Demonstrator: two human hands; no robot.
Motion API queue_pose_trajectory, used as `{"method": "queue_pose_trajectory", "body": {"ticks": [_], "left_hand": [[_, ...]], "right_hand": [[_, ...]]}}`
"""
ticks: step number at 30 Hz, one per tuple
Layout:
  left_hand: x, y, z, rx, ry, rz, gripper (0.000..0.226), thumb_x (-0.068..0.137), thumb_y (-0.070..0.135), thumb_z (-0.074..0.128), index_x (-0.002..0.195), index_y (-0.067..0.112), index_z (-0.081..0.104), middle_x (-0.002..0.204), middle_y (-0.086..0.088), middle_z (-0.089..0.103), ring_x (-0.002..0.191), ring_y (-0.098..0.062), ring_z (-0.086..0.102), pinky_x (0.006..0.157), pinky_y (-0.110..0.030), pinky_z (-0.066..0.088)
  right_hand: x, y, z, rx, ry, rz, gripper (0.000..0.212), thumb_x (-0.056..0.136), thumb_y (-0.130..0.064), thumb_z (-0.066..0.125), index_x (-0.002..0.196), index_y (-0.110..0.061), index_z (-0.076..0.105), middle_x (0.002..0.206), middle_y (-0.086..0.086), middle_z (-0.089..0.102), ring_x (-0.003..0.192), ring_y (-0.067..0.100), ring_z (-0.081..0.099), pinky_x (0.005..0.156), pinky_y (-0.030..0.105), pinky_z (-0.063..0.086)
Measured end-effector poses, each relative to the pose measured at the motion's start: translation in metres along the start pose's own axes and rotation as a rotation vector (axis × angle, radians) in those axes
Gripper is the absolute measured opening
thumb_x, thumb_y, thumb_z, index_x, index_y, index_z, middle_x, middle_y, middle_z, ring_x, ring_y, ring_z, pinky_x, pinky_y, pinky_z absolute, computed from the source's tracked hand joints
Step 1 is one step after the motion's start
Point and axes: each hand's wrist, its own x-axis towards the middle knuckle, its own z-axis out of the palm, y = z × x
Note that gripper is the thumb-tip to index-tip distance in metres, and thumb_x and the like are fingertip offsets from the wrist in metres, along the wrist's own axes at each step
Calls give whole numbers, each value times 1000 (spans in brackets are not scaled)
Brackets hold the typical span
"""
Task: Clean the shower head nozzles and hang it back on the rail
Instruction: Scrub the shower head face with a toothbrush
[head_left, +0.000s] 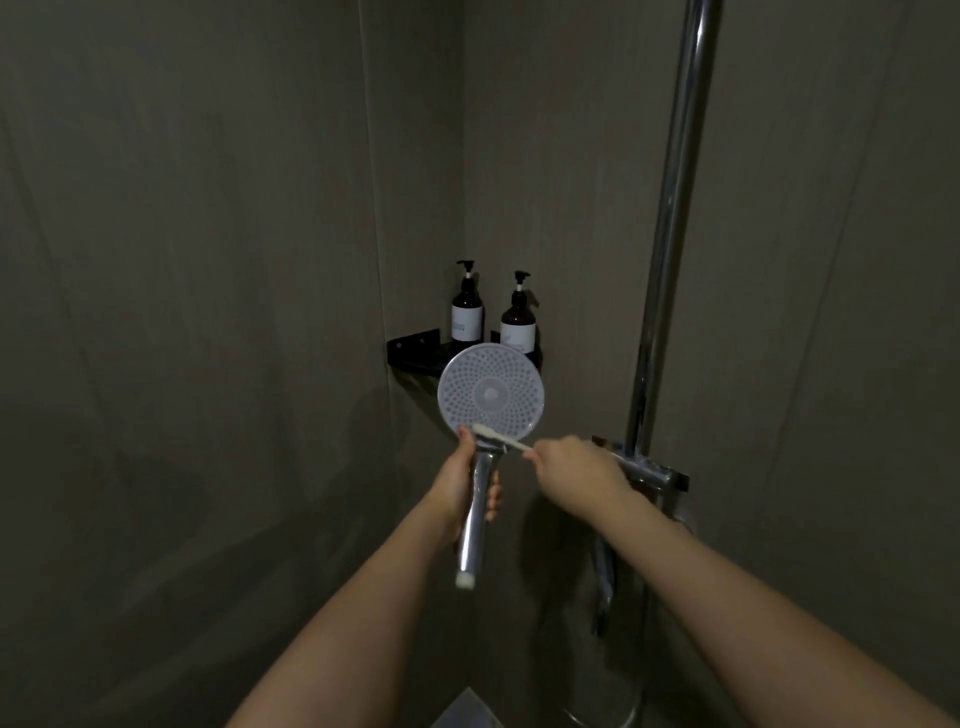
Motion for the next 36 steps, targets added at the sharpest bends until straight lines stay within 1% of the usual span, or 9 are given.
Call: {"method": "queue_pose_trajectory", "body": {"ticks": [3,6,8,10,13,16,23,32,36], "left_hand": [[0,-3,-5,8,10,2,73,88,70,17,61,9,46,44,-4,44,34,-13,42,36,-17,35],[-1,-7,-7,7,15,8,72,90,68,16,62,8,45,46,-5,42,33,-13,41,36,-16,34],[0,-9,-7,9,14,14,72,91,67,16,63,8,47,45,-5,42,32,-13,41,36,-17,34],[0,-8,-10,18,19,10,73,89,69,16,62,9,46,44,-4,43,33,-13,41,36,-18,34],[3,-10,-21,51,48,8,73,89,69,17,59,9,45,45,-5,43,33,-14,40,37,-18,34],[6,-14,-24,70,65,-4,74,89,69,16,59,9,46,44,-5,44,33,-14,41,37,-18,35],[12,-21,-20,107,77,-6,71,91,67,18,59,9,46,42,-5,44,31,-15,40,36,-17,34],[11,-18,-24,114,92,5,72,89,69,19,59,10,47,43,-5,44,32,-14,40,37,-18,35],[8,-17,-21,110,91,-2,72,89,68,17,60,9,46,42,-4,44,31,-13,40,36,-17,35]], "right_hand": [[4,15,-4,-8,15,135,36,101,-32,31,112,-14,60,98,10,65,82,26,62,65,30,42],[5,0,-4,-56,102,94,31,100,-26,31,108,-12,58,93,10,64,80,26,63,60,28,42],[7,-16,5,-56,51,-7,30,99,-25,33,108,-11,58,93,9,64,82,25,64,65,33,50],[11,-12,9,-19,-18,53,32,98,-29,35,109,-14,61,96,8,65,85,24,64,72,37,51],[17,2,5,-43,5,166,32,98,-29,36,111,-15,61,99,8,65,86,24,63,69,33,47],[17,-14,8,-106,68,33,32,99,-27,34,111,-13,60,103,10,65,92,28,64,68,34,45],[23,-10,15,-124,-68,92,25,93,-25,42,104,-14,62,102,8,65,91,24,63,68,33,43],[24,5,18,67,-116,165,34,95,-34,41,106,-11,62,97,10,62,82,25,57,71,31,42],[28,-17,14,99,-108,82,31,96,-32,38,105,-12,61,103,9,62,86,26,57,68,31,42]]}}
